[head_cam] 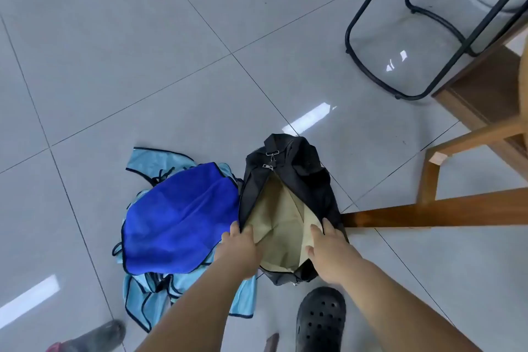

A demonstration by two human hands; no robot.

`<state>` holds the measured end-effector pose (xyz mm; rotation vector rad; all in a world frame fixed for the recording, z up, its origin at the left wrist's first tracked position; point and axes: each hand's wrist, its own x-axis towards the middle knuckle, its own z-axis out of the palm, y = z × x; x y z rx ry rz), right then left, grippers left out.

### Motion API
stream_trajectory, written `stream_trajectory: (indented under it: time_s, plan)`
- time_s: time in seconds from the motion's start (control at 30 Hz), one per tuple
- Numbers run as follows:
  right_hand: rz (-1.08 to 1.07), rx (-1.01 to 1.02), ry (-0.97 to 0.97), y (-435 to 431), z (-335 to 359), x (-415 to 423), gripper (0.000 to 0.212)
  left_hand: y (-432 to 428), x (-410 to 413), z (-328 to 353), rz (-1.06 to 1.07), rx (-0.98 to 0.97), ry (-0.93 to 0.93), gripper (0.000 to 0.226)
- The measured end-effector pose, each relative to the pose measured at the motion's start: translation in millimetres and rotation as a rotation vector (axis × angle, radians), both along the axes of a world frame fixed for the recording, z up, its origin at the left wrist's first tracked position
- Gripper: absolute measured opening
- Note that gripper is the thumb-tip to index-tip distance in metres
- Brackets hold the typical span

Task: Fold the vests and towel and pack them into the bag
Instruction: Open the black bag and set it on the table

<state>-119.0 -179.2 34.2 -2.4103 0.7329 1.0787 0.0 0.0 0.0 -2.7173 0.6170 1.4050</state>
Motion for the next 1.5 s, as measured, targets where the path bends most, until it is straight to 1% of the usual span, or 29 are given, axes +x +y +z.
stream_trajectory:
  time_s: [0.07, 0.17, 0.23, 0.33, 0.4, 0.47, 0.53, 0.63, 0.67, 0.73, 0.8, 0.87, 0.93, 1.03, 1.1, 1.2, 1.3, 1.37, 1.5]
  plan:
    - [-0.038, -0.009, -0.040, 1, -4, 2, 0.060, 2, 3, -5, 0.007, -0.009, -0.051, 0.045]
    - [-0.042, -0.114, -0.128, 4, -5, 4, 0.063, 6, 5, -4, 0.080, -0.112, -0.183, 0.033]
    - [-0.058, -0.189, -0.196, 7, 3, 12, 0.053, 1, 4, 4, 0.141, -0.199, -0.284, 0.024]
    - [-0.061, -0.294, -0.314, 1, 38, 29, 0.038, -15, 5, 40, 0.193, -0.321, -0.387, 0.019]
    - [-0.073, -0.341, -0.389, -1, 66, 41, 0.024, -27, 8, 67, 0.219, -0.399, -0.438, 0.025]
    - [-0.094, -0.373, -0.419, 0, 100, 51, 0.018, -32, 14, 98, 0.233, -0.437, -0.469, 0.042]
    - [-0.109, -0.399, -0.435, 4, 134, 57, 0.021, -31, 22, 127, 0.203, -0.436, -0.509, 0.052]
    - [-0.091, -0.446, -0.519, 15, 187, 60, 0.029, -25, 28, 182, 0.148, -0.431, -0.575, 0.058]
    - [-0.088, -0.459, -0.556, 19, 209, 59, 0.032, -21, 29, 205, 0.143, -0.443, -0.594, 0.056]
    - [-0.085, -0.471, -0.633, 25, 243, 58, 0.039, -16, 31, 246, 0.115, -0.469, -0.668, 0.044]
    - [-0.092, -0.493, -0.712, 30, 283, 54, 0.038, -11, 34, 287, 0.089, -0.501, -0.761, 0.033]
    - [-0.099, -0.521, -0.787, 34, 322, 46, 0.032, -8, 32, 333, 0.098, -0.543, -0.795, 0.031]
    - [-0.123, -0.530, -0.847, 35, 353, 41, 0.029, -9, 30, 375, 0.140, -0.585, -0.780, 0.034]
    - [-0.170, -0.549, -0.935, 33, 404, 24, 0.039, -10, 15, 440, 0.162, -0.666, -0.808, 0.047]
    - [-0.191, -0.577, -0.992, 31, 439, 7, 0.041, -15, 0, 477, 0.140, -0.710, -0.850, 0.049]
    - [-0.232, -0.634, -1.062, 21, 484, -22, 0.043, -31, -24, 523, 0.123, -0.783, -0.895, 0.045]
    - [-0.297, -0.713, -1.113, 4, 524, -67, 0.043, -57, -61, 563, 0.069, -0.887, -0.922, 0.045]
    - [-0.316, -0.756, -1.145, -9, 542, -94, 0.041, -75, -82, 580, 0.036, -0.947, -0.934, 0.042]
    - [-0.385, -0.886, -1.143, -40, 568, -168, 0.034, -123, -139, 604, -0.078, -1.050, -0.920, 0.029]
